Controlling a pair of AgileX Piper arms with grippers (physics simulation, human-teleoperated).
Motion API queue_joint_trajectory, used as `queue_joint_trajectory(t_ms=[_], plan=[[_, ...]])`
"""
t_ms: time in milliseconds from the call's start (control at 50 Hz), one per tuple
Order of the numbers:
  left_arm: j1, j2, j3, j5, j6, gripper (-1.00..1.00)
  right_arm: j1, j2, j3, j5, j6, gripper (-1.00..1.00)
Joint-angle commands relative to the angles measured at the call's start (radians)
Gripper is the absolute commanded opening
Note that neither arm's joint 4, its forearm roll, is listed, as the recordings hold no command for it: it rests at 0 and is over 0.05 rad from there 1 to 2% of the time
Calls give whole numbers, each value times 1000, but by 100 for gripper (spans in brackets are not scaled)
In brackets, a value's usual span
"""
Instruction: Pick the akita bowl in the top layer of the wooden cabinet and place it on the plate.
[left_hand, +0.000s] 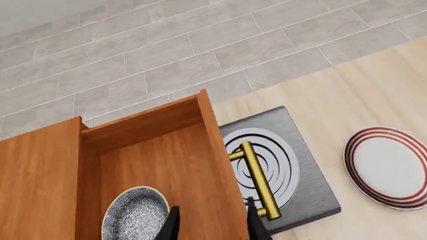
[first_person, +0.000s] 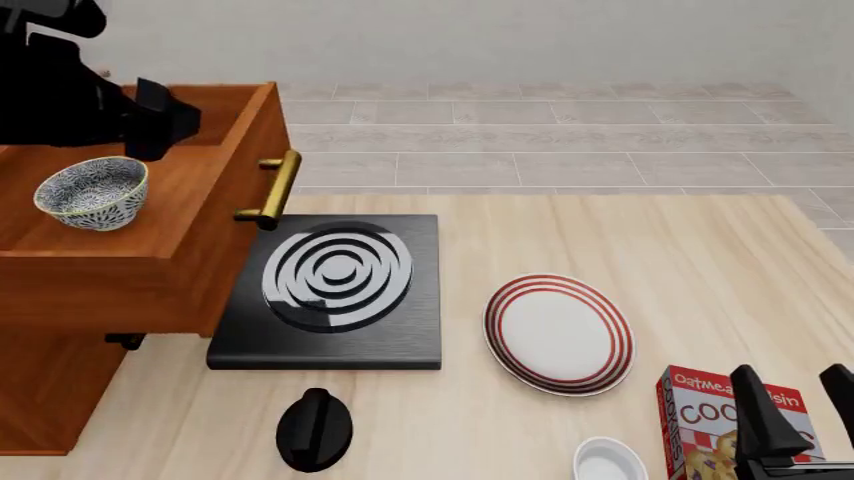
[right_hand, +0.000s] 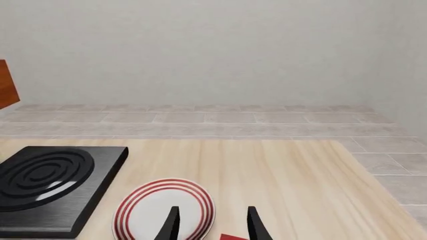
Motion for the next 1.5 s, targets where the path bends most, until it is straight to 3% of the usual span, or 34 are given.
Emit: queue_joint_trajectory(t_ms=[20,780,1040,1500], plan=[[38,-8,10,7,14,100,2,0,0,3,2,100],[152,0,112,-50,29,100,8,6,-1,3,3,100],[229,80,135,-126,49,100,6,33,2,-27,3,100],[252,159,162,-173,60,100,4,7,-1,4,5,100]])
